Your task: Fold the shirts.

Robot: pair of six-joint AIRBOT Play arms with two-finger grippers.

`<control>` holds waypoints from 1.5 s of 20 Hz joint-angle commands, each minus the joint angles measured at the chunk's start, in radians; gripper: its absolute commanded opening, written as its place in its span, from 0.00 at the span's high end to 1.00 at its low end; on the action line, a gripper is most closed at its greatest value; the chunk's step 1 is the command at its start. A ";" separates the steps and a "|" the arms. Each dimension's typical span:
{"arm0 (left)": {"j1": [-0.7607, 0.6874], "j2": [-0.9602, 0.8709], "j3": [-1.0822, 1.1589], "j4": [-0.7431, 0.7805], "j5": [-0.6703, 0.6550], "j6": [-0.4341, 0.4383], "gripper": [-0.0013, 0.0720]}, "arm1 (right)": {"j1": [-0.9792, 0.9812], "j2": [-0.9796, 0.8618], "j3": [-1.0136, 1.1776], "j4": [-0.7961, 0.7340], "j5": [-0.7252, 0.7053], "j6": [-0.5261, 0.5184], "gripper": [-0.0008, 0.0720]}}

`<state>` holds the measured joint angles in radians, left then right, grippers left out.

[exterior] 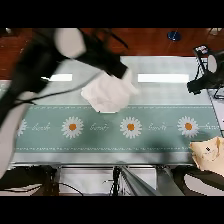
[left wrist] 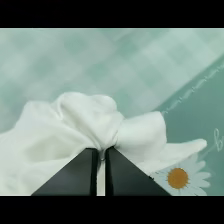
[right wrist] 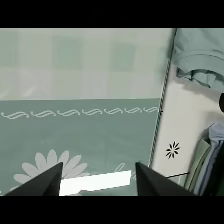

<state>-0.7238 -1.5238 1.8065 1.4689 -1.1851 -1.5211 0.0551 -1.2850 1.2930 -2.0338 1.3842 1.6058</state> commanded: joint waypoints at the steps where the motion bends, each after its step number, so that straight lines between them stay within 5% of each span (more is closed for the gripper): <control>1: -0.158 -0.201 -0.009 -0.056 0.022 0.003 0.95 | -0.017 0.038 0.000 0.020 -0.001 -0.006 0.26; 3: -0.194 -0.292 -0.008 -0.055 0.050 0.002 0.91 | -0.017 0.047 0.000 0.032 -0.002 -0.008 0.26; 5: -0.178 -0.312 0.006 -0.015 -0.003 -0.017 0.27 | -0.017 0.051 0.000 0.036 0.000 -0.019 0.26; 8: -0.071 -0.269 0.095 0.344 -0.188 0.045 0.24 | -0.017 0.053 0.000 0.043 -0.009 -0.026 0.26; 11: 0.179 -0.173 0.109 0.366 -0.221 0.018 0.25 | -0.017 0.053 0.000 0.065 -0.025 -0.052 0.26; 15: 0.589 -0.134 0.071 -0.051 -0.375 -0.006 0.25 | -0.017 0.051 0.000 0.094 -0.047 -0.067 0.26; 18: 0.797 -0.135 -0.063 -0.375 -0.387 0.042 0.23 | -0.046 0.039 0.000 0.273 -0.064 -0.139 0.26; 19: 0.840 -0.135 -0.126 -0.468 -0.387 0.064 0.15 | -0.066 0.026 0.000 0.333 -0.052 -0.166 0.25; 23: 0.872 -0.135 -0.330 -0.558 -0.309 0.123 0.03 | -0.162 -0.015 0.000 0.528 -0.034 -0.243 0.15; 30: 0.727 -0.264 -0.380 -0.739 -0.116 0.179 0.03 | -0.260 -0.095 0.000 0.734 -0.002 -0.287 0.15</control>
<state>0.0528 -1.7302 1.4456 0.8314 -1.3663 -1.3651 -0.1757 -1.3502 1.2930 -1.3891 1.3655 1.3392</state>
